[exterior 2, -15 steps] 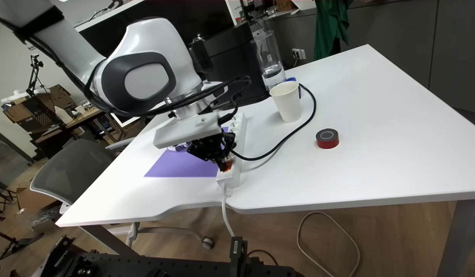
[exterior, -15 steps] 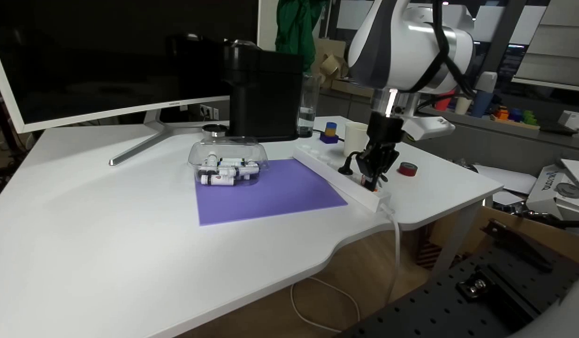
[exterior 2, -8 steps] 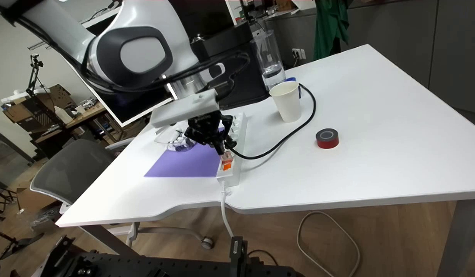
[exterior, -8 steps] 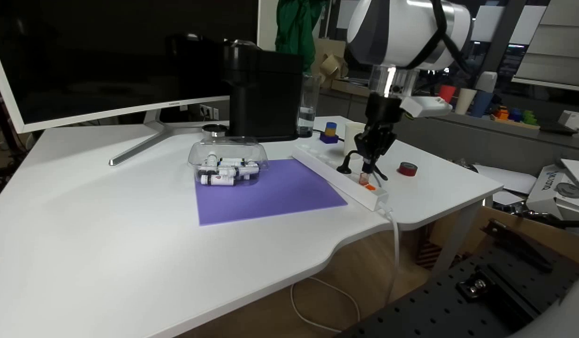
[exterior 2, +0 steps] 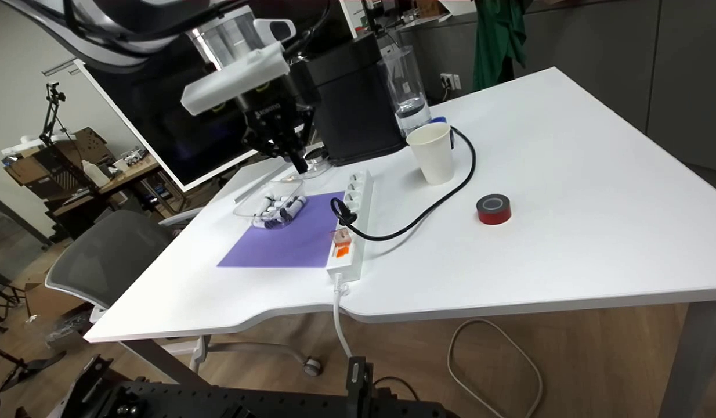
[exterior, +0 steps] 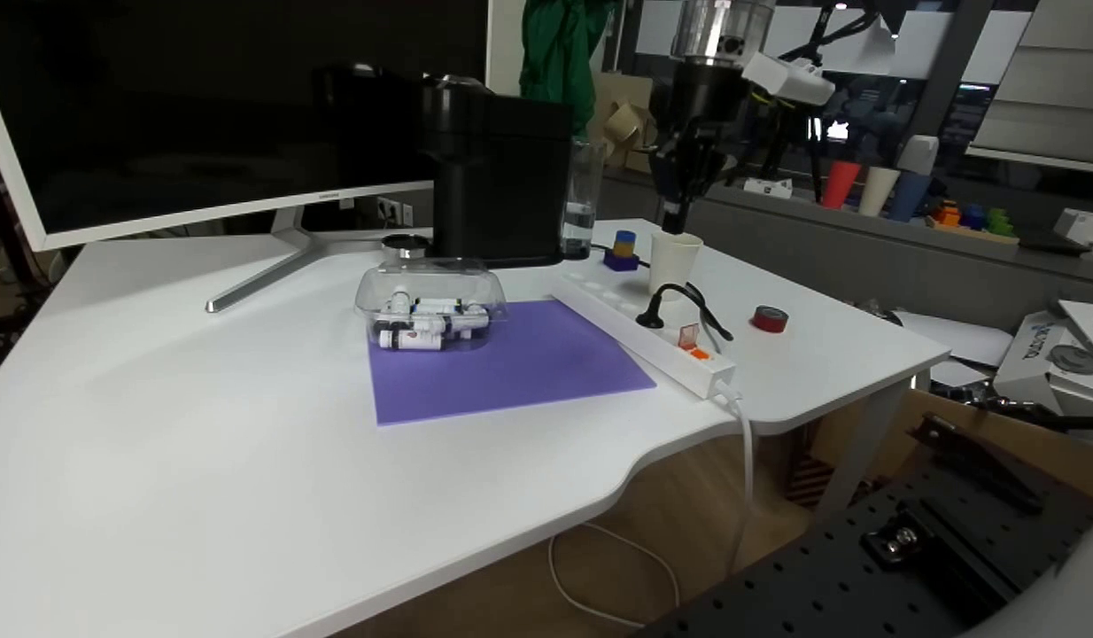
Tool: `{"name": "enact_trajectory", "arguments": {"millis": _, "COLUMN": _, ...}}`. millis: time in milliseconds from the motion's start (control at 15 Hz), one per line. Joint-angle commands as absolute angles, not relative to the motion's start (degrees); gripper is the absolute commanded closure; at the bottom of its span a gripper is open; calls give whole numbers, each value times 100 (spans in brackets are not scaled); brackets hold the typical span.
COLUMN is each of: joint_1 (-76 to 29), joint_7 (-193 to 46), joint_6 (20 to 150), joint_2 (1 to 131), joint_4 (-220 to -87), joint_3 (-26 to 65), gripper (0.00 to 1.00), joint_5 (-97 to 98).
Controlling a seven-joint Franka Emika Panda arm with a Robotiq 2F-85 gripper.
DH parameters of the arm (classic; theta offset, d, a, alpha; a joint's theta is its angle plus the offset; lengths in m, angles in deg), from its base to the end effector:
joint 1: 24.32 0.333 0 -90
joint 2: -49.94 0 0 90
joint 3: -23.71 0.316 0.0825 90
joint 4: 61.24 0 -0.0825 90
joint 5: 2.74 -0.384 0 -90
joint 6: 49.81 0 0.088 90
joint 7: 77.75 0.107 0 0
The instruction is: Turn on the extension cable then turn it off
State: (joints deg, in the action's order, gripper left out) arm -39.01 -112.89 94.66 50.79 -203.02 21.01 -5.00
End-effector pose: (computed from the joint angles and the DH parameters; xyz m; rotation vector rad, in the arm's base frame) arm 0.4553 -0.1430 0.2885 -3.1046 -0.4345 -0.0609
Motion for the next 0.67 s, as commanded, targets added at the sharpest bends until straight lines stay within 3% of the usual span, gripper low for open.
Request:
{"name": "enact_trajectory", "arguments": {"millis": 0, "joint_1": -3656, "joint_7": -11280, "joint_6": 9380, "joint_2": 5024, "joint_4": -20278, "joint_3": 1876, "gripper": 99, "joint_5": -495}}
{"name": "enact_trajectory", "arguments": {"millis": 267, "joint_1": -3592, "joint_7": -11293, "joint_6": 9335, "joint_2": 4978, "joint_4": -20304, "joint_3": 1823, "gripper": 100, "joint_5": -514}}
{"name": "enact_trajectory", "arguments": {"millis": 333, "joint_1": -3558, "joint_7": -11288, "joint_6": 9338, "joint_2": 4946, "joint_4": -20319, "joint_3": 1804, "gripper": 74, "joint_5": -513}}
{"name": "enact_trajectory", "arguments": {"millis": 467, "joint_1": -3494, "joint_7": -11321, "joint_6": 9253, "joint_2": 4876, "joint_4": -20308, "joint_3": 1789, "gripper": 68, "joint_5": -545}}
{"name": "enact_trajectory", "arguments": {"millis": 600, "joint_1": -3439, "joint_7": -11259, "joint_6": 9162, "joint_2": 4797, "joint_4": -20298, "joint_3": 1777, "gripper": 54, "joint_5": -499}}
